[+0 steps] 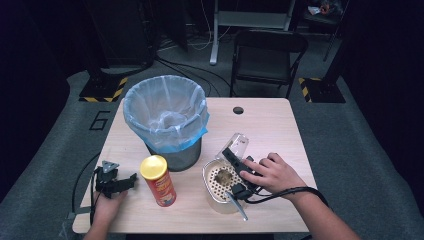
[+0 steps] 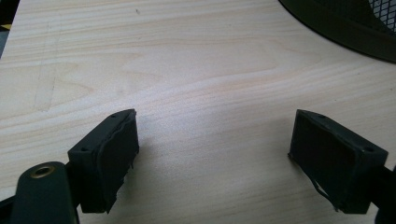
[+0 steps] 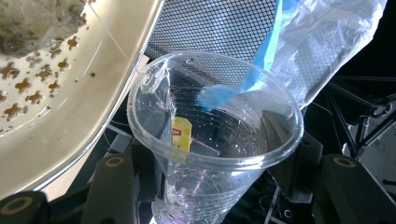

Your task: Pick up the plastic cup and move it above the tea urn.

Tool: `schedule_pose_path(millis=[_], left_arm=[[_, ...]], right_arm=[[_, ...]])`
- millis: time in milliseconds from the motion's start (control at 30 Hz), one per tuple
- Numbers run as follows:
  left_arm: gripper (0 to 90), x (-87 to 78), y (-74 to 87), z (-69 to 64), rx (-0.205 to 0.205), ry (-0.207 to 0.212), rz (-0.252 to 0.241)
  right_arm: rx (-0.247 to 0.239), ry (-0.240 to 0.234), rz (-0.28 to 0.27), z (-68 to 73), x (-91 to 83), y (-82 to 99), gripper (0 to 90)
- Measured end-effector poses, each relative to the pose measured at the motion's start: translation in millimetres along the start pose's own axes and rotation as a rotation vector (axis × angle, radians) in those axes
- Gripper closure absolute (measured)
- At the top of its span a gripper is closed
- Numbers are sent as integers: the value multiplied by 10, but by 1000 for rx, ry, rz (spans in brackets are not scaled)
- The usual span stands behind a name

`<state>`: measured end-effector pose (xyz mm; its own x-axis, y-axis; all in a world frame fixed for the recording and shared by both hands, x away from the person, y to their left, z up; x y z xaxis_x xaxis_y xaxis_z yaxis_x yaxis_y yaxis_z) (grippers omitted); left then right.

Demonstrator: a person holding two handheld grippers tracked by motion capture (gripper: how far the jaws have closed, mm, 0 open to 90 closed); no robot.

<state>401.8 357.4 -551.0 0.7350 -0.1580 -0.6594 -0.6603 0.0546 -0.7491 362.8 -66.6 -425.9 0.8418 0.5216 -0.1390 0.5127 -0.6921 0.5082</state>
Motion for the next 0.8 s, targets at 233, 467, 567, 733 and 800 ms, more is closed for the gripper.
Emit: schedule_pose_path(millis=[233, 467, 567, 733, 800], left_arm=[[149, 0, 0, 0, 0, 0, 0], [149, 0, 0, 0, 0, 0, 0], [149, 0, 0, 0, -1, 0, 0], [149, 0, 0, 0, 0, 0, 0], [149, 0, 0, 0, 0, 0, 0]], right_arm=[[13, 11, 2, 12, -7, -11, 439], [50, 37, 19, -1, -8, -1, 439], [119, 137, 49, -51, -2, 3, 438], [242, 177, 57, -62, 16, -26, 437], [359, 200, 68, -62, 20, -43, 436]])
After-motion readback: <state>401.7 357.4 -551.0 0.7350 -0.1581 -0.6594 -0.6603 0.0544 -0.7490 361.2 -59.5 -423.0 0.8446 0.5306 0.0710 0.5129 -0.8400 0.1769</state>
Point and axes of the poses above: each handheld gripper's, and its own axes: x roughly forward along the jaws, y roughly out of its underside, z roughly to its left, the point moved 3 cm from there along x, roughly forward along the jaws, and after that the axes turned 4 degrees about -x, right-handed, at the moved point
